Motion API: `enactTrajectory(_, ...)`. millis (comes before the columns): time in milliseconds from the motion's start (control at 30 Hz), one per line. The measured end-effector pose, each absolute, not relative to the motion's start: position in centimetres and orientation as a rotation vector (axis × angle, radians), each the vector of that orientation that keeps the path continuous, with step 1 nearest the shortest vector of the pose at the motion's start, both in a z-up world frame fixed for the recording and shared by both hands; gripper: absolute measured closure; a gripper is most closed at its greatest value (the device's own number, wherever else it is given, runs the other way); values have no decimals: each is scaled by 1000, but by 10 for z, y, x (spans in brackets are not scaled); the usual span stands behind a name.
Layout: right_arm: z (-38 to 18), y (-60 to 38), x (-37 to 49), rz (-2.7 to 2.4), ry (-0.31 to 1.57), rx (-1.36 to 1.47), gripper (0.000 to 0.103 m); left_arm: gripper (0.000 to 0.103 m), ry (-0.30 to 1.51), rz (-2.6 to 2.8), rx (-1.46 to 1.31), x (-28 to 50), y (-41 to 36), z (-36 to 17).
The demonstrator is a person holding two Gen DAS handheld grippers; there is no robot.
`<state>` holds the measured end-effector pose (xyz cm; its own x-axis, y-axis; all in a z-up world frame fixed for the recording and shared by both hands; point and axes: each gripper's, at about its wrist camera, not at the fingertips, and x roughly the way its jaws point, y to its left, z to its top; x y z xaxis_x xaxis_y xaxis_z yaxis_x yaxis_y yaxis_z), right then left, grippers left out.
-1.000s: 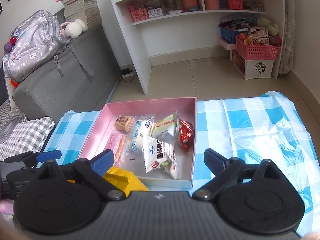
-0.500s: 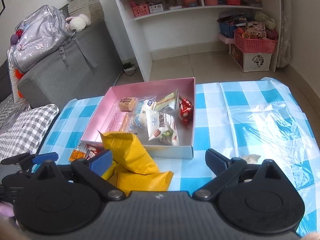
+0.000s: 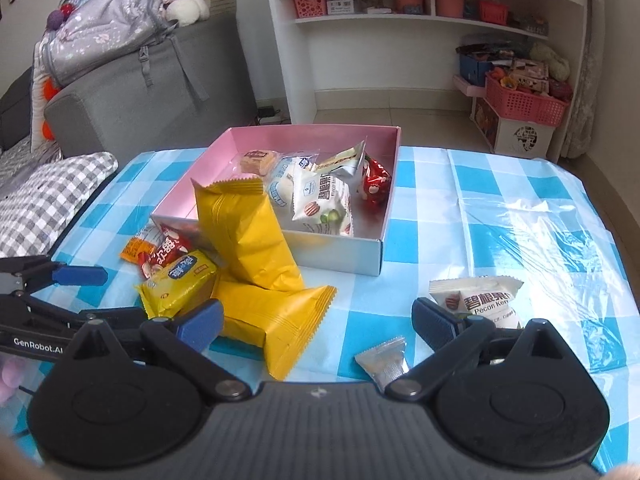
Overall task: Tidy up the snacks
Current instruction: 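Withdraw both grippers from the box toward the yellow snack packets, then grasp the yellow ARD chip packet with the left gripper while the right gripper grasps a yellow pastry packet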
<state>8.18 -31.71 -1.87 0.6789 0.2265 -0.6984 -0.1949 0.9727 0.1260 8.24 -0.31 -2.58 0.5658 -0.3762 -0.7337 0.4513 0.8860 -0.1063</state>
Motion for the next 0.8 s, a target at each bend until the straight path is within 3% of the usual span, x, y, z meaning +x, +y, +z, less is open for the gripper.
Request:
enactTrajectory(333, -22, -300, 93, 394, 726, -62, 17, 53, 838, -542, 88, 105, -10, -34)
enactTrajectory(467, -28, -292, 102, 447, 742, -94, 24, 54, 844, -540, 89, 113, -14, -39)
enactTrajectory(800, -49, -283, 106, 509, 833, -192, 24, 53, 843, -513, 148, 124, -27, -49)
